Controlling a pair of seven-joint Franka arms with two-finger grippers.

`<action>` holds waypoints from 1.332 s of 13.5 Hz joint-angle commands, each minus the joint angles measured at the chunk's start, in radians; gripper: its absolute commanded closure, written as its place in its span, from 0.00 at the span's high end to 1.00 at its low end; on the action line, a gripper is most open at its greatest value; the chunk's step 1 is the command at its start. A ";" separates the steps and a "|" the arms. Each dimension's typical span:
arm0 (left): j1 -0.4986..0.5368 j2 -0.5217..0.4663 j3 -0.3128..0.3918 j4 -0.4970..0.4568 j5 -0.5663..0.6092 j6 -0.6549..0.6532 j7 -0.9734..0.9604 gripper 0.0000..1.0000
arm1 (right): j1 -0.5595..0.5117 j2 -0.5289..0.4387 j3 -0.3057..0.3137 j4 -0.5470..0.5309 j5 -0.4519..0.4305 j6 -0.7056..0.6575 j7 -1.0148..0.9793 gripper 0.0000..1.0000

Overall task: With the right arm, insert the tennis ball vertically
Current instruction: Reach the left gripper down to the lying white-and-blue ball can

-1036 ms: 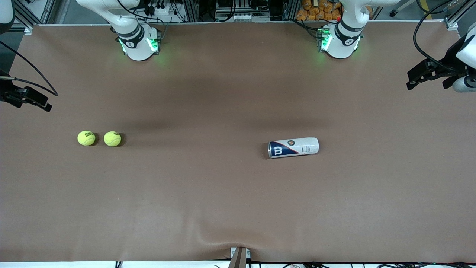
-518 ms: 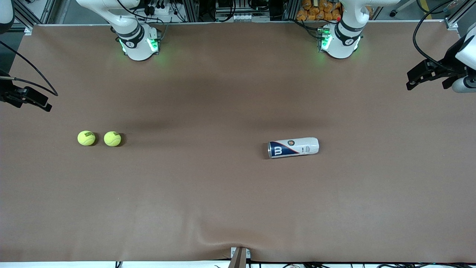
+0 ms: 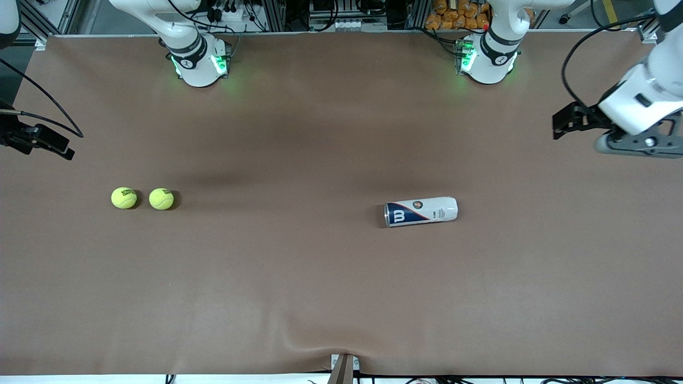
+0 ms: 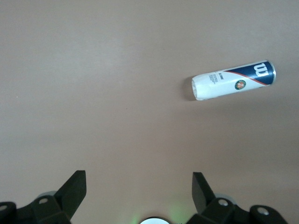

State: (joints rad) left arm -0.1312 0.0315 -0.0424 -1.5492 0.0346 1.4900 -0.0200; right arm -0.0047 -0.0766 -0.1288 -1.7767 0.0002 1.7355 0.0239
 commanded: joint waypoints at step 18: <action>-0.169 0.429 -0.178 0.038 0.251 0.131 0.158 1.00 | 0.011 0.054 0.001 0.115 0.014 -0.005 -0.001 1.00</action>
State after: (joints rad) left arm -0.3061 0.4367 -0.2203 -1.5397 0.2504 1.6214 0.0857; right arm -0.0008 -0.0618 -0.1266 -1.7317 0.0002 1.7448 0.0238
